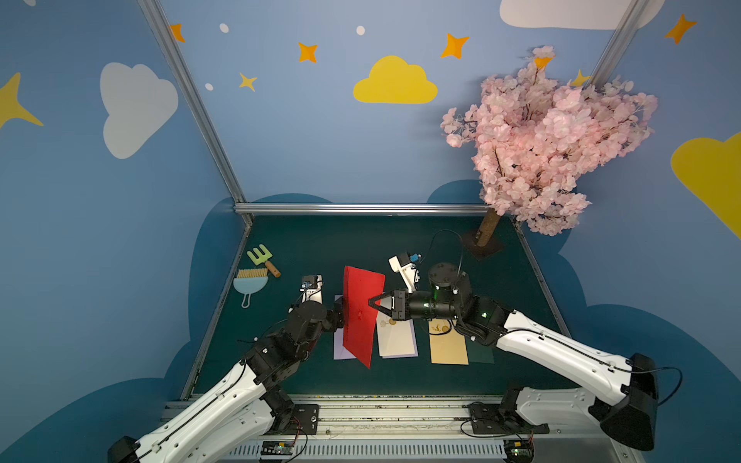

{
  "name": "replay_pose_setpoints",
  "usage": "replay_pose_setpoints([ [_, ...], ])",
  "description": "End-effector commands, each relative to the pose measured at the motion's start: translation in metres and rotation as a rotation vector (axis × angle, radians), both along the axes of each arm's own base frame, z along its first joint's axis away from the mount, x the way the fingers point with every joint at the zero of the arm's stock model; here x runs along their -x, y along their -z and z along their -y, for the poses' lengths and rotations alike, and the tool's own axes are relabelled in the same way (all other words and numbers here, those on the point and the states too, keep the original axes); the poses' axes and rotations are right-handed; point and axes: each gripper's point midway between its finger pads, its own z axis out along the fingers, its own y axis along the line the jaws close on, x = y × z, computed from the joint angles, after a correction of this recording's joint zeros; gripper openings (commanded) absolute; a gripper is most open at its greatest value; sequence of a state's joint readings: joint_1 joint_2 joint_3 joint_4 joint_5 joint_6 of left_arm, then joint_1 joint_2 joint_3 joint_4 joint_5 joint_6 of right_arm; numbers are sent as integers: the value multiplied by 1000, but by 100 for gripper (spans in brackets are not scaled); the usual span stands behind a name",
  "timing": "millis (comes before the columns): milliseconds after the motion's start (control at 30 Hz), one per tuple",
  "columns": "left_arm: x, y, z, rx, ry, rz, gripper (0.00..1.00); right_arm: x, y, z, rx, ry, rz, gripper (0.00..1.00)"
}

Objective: Open the envelope
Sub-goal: Open the envelope flap on the envelope.

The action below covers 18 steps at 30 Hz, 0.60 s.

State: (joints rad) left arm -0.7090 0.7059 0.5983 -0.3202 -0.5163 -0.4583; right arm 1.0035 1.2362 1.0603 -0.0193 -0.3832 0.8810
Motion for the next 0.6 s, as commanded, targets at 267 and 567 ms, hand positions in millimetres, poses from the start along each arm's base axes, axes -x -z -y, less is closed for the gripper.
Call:
replay_pose_setpoints([
  [267, 6, -9, 31, 263, 209, 55, 88, 11, -23, -18, -125, -105, 13, 0],
  [567, 11, -17, 17, 325, 187, 87, 89, 3, -29, -21, -148, -108, 33, 0],
])
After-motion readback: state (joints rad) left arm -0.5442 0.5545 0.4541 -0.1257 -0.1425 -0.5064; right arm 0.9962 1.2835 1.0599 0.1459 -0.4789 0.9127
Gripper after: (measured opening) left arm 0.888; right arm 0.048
